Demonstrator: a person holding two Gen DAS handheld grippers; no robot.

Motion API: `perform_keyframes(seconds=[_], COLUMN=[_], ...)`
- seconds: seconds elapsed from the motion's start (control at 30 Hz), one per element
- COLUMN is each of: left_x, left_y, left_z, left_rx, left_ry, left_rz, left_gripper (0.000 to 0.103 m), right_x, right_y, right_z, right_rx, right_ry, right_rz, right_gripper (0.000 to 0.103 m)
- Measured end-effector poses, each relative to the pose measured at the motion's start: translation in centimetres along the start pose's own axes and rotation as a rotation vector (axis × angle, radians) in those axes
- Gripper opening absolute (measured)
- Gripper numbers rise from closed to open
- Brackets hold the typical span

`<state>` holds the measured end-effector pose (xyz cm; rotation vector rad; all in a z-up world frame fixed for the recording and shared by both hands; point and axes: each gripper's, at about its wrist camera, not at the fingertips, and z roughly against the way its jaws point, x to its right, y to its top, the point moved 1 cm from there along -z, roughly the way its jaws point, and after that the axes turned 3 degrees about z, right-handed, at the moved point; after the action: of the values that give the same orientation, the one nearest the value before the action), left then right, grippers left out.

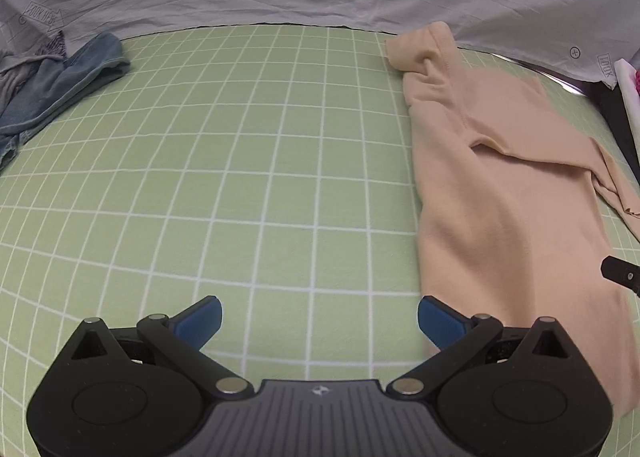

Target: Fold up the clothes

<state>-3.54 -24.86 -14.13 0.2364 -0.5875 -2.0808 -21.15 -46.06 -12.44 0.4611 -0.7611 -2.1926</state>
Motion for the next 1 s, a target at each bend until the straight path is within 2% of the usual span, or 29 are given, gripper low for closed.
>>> perform_keyframes(seconds=[0.23,0.4,0.5,0.67,0.87,1.0], left_x=[4.2,5.4,6.1,5.3,4.8,5.5], left_y=[4.3,6.7,7.8,10.8,16.5,20.0], left_z=[-3.8,-5.7,-6.7,-7.5,-8.2,-9.8], left_rx=[0.038,0.024,0.011,0.0,0.073,0.076], left_ry=[0.057,0.08,0.085,0.043,-0.007,-0.105], left_rz=[-0.092,-0.113,-0.142,-0.107,-0.025,0.032], left_gripper=[0.103,0.103,0.103,0.103,0.103,0.103], right_x=[8.3,12.8,14.5,15.9,15.3,14.6], right_y=[3.7,6.3,7.3,8.0,8.8,9.5], right_z=[-4.1,-6.7,-7.7,-9.2,-10.3,-11.5], right_rx=[0.03,0.03,0.04,0.034,0.034,0.024], right_ry=[-0.11,-0.189,-0.229,-0.241,-0.207,-0.199], right_rz=[-0.1,-0.146,-0.143,-0.142,-0.119,-0.116], right_gripper=[0.051,0.051,0.055,0.056,0.062,0.064])
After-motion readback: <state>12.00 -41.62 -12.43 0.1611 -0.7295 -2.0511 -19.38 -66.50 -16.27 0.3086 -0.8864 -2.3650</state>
